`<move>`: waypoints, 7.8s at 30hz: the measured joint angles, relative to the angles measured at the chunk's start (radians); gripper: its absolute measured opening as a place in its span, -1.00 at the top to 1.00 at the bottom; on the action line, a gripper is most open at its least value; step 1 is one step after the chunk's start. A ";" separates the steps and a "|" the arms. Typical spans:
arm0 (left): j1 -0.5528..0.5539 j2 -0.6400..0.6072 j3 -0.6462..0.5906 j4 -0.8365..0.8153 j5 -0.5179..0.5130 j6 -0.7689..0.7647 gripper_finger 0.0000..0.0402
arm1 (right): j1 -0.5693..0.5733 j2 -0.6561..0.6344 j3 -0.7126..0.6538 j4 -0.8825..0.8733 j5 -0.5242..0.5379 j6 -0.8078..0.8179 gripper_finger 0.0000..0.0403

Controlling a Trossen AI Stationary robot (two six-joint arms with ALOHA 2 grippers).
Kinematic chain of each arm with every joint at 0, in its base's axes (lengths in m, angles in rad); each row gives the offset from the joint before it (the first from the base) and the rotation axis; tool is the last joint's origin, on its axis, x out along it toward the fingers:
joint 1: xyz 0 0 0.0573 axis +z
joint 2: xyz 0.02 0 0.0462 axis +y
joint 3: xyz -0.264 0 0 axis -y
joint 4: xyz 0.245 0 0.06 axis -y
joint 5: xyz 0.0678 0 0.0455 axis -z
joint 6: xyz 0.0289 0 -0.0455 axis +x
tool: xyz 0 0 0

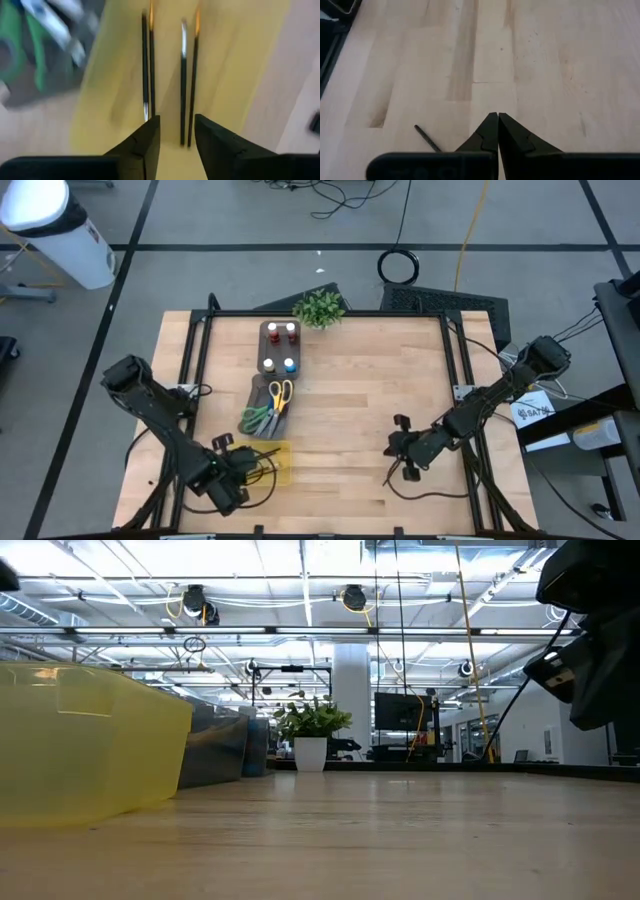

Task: Pick & Place Paint Supplies
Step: Put the gold black paint brush into the yellow bin

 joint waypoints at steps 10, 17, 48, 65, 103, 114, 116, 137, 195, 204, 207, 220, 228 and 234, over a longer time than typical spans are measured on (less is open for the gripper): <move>0.040 -0.083 0.002 0.497 -0.249 0.476 0.31 | 0.212 0.021 -0.002 0.046 -0.073 -0.010 1.00; 0.143 -0.082 0.002 0.719 -0.187 0.793 0.31 | 0.176 0.164 -0.012 0.088 -0.094 -0.059 1.00; 0.360 -0.081 -0.002 0.723 -0.102 0.826 0.32 | 0.172 0.064 0.029 -0.333 -0.080 0.530 1.00; 0.367 -0.081 -0.002 0.723 -0.103 0.839 0.32 | 0.271 0.026 0.141 -0.830 -0.095 0.716 1.00; 0.367 -0.081 -0.002 0.722 -0.103 0.835 0.32 | 0.279 0.001 0.021 -0.726 -0.104 0.684 1.00; 0.367 -0.081 -0.002 0.723 -0.103 0.838 0.32 | 0.278 -0.009 -0.090 -0.607 -0.136 0.719 1.00; 0.367 -0.081 -0.002 0.723 -0.103 0.839 0.32 | 0.278 -0.023 -0.075 -0.607 -0.141 0.707 1.00; 0.371 -0.081 -0.003 0.722 -0.103 0.839 0.32 | 0.280 -0.111 -0.032 -0.759 -0.054 0.658 1.00; 0.621 0.568 0.147 1.189 0.302 1.071 -0.22 | 0.056 0.156 -0.348 0.311 0.021 0.224 1.00; 0.626 0.576 0.152 1.084 0.312 1.125 0.50 | 0.009 0.167 -0.349 0.388 0.020 0.130 1.00; 0.628 0.590 0.151 1.074 0.305 1.105 0.87 | -0.016 0.167 -0.349 0.388 0.026 0.120 1.00; 0.638 0.607 0.150 1.074 0.326 1.025 0.98 | -0.030 0.125 -0.307 0.495 0.197 -0.145 1.00; 0.633 0.607 0.148 1.075 0.315 1.036 0.99 | -0.006 0.070 -0.208 0.263 0.287 -0.101 1.00; 0.631 0.607 0.148 1.077 0.308 1.039 0.99 | -0.019 0.051 -0.204 0.343 0.119 0.124 0.99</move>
